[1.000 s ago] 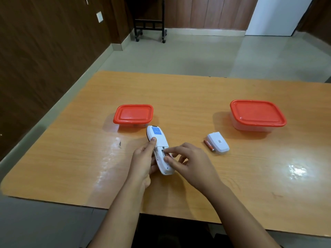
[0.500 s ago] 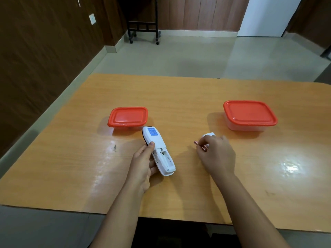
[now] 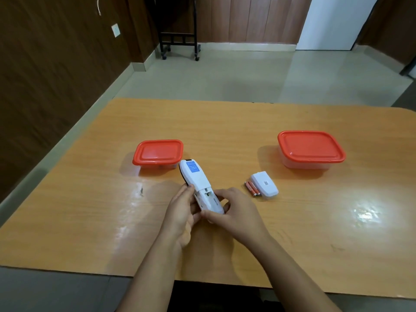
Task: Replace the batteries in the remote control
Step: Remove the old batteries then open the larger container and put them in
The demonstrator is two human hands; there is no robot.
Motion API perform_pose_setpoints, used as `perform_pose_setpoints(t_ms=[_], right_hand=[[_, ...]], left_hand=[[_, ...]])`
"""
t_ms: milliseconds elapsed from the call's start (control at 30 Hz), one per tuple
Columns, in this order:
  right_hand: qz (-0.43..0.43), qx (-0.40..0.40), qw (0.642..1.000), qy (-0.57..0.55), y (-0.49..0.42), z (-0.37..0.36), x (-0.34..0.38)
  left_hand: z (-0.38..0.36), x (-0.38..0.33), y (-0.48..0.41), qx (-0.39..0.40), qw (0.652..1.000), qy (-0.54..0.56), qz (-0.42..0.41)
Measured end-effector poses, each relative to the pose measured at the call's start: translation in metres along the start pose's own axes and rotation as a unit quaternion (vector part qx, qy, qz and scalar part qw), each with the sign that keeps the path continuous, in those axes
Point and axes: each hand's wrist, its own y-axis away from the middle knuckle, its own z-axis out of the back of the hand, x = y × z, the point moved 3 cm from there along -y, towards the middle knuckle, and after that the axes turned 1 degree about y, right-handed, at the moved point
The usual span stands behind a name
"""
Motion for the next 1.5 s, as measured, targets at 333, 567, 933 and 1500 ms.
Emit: perform_pose_setpoints(t_ms=[333, 567, 933, 1500], right_hand=[[-0.077, -0.147, 0.985, 0.036, -0.026, 0.002, -0.015], [-0.072, -0.162, 0.983, 0.039, -0.026, -0.003, -0.018], [-0.269, -0.388, 0.784, -0.402, -0.023, 0.113, -0.133], [-0.291, -0.294, 0.824, -0.388, 0.039, 0.16, -0.155]], left_hand=[[0.004, -0.004, -0.004, -0.045, 0.999, -0.03, -0.007], [-0.003, -0.006, 0.001, -0.067, 0.996, -0.031, -0.041], [-0.048, 0.007, 0.005, 0.013, 0.997, -0.066, -0.048], [-0.084, 0.054, 0.026, 0.128, 0.948, -0.247, -0.156]])
